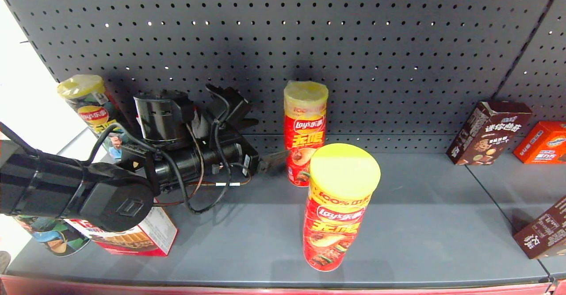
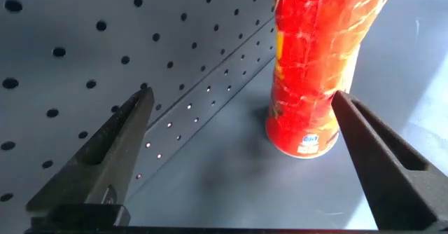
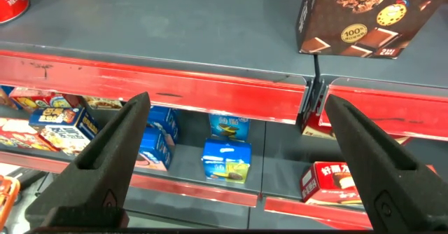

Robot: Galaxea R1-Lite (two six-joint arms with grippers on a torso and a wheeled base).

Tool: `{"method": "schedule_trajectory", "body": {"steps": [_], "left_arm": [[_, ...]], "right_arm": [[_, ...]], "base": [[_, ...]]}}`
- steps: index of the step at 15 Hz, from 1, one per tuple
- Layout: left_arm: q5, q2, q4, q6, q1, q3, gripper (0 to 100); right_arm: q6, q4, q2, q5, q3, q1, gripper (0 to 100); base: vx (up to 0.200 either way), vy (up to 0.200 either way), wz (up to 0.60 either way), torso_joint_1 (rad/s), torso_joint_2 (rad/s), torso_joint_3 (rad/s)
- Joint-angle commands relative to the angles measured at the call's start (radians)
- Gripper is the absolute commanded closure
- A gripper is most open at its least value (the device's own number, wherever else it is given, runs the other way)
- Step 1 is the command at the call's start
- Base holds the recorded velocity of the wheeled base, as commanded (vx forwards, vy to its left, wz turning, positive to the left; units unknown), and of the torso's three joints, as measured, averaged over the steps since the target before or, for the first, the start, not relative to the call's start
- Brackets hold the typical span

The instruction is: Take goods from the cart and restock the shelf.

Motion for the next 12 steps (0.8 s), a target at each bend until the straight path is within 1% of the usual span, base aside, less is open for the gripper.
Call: {"method": "schedule_trajectory", "body": {"steps": [1,3,5,7,8,10,12], "left_arm": [[-0.002,-0.011,-0.024,0.001,-0.001,0.029,0],[0.017,-0.022,-0.038,0.003,0.001,0.056,0],[0.07,-0.031,-0.038,0.006,0.001,0.066,0],[0.137,-0.027,-0.038,0.009,-0.007,0.044,0],[0.154,-0.014,-0.036,0.01,-0.01,0.027,0],[0.18,0.012,-0.03,0.009,-0.013,-0.01,0],[0.183,0.039,-0.03,0.009,-0.013,-0.04,0]], "right_arm": [[0.0,0.0,0.002,0.0,0.0,0.0,0],[0.0,0.0,0.002,0.0,0.0,0.0,0],[0.0,0.0,0.002,0.0,0.0,0.0,0],[0.0,0.0,0.002,0.0,0.0,0.0,0],[0.0,0.0,0.002,0.0,0.0,0.0,0],[0.0,0.0,0.002,0.0,0.0,0.0,0],[0.0,0.0,0.002,0.0,0.0,0.0,0]], "base": [[0.0,0.0,0.0,0.0,0.0,0.0],[0.0,0.0,0.0,0.0,0.0,0.0],[0.0,0.0,0.0,0.0,0.0,0.0],[0.0,0.0,0.0,0.0,0.0,0.0],[0.0,0.0,0.0,0.0,0.0,0.0],[0.0,0.0,0.0,0.0,0.0,0.0],[0.0,0.0,0.0,0.0,0.0,0.0]]}}
